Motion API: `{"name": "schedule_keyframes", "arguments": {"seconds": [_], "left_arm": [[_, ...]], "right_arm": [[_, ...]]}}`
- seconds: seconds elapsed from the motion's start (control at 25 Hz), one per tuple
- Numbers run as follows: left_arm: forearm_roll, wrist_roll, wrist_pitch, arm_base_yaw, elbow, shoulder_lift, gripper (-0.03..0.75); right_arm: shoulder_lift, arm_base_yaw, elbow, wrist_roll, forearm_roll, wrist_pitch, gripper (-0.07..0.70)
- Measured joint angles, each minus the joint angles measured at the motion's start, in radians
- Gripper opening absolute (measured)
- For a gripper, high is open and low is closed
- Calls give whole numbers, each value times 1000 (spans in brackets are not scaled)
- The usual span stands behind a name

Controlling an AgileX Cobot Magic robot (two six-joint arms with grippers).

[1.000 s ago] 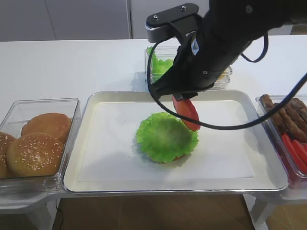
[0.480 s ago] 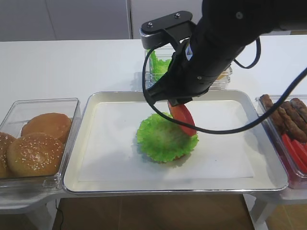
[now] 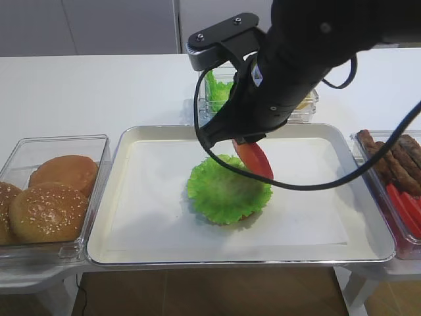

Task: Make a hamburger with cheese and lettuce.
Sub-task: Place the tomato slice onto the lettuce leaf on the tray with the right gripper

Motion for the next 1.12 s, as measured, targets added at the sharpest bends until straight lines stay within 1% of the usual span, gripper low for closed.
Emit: {"name": "schedule_keyframes", "arguments": {"seconds": [0.16,0.44,1.12], "left_arm": [[0,0,0,0,0,0,387],[0,0,0,0,0,0,387],[0,0,0,0,0,0,387]], "right_arm": [[-10,0,0,13,-20,3,55],[-10,0,0,20,-20,3,55],[9,0,0,20,32,-4,55]]}}
